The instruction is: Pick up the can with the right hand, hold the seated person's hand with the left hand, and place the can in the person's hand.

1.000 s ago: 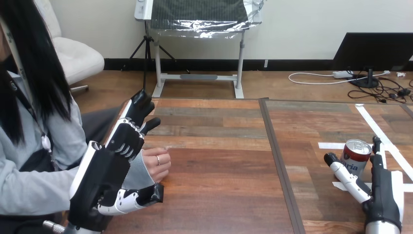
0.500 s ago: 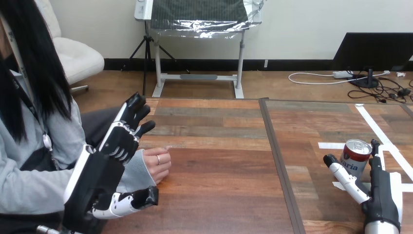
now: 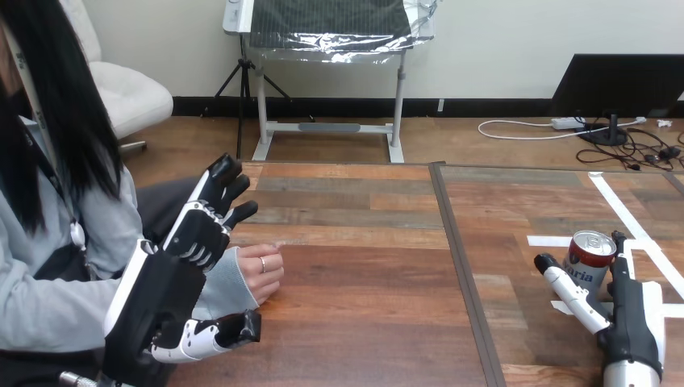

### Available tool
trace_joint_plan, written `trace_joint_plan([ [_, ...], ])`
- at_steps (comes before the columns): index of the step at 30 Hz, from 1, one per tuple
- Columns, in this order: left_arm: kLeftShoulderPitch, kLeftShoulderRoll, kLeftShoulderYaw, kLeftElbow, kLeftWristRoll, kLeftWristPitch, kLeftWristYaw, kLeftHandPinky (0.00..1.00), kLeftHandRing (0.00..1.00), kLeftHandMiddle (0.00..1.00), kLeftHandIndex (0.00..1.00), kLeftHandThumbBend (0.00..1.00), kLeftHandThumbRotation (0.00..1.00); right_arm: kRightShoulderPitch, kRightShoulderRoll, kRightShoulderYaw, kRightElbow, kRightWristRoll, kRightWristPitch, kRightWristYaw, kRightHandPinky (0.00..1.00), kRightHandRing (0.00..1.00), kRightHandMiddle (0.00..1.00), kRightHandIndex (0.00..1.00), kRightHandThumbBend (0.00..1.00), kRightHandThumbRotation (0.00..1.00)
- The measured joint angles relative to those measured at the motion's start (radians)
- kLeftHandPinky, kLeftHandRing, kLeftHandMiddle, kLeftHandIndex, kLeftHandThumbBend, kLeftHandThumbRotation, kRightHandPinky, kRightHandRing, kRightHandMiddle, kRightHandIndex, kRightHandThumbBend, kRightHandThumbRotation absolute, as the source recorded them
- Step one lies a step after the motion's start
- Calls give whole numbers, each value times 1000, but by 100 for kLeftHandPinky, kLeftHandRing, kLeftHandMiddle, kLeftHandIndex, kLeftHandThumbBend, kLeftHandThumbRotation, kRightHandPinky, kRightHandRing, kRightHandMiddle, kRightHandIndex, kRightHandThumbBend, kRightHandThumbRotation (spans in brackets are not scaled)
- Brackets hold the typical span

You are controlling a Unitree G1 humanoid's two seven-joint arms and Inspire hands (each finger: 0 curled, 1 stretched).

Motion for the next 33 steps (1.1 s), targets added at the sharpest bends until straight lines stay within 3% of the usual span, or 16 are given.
trace_joint_plan([
  [33, 3, 1, 8, -37, -69, 58, -78, 95, 100, 100, 98, 100, 49, -36, -19, 1, 12, -2, 11, 4, 93, 97, 99, 100, 100, 62],
])
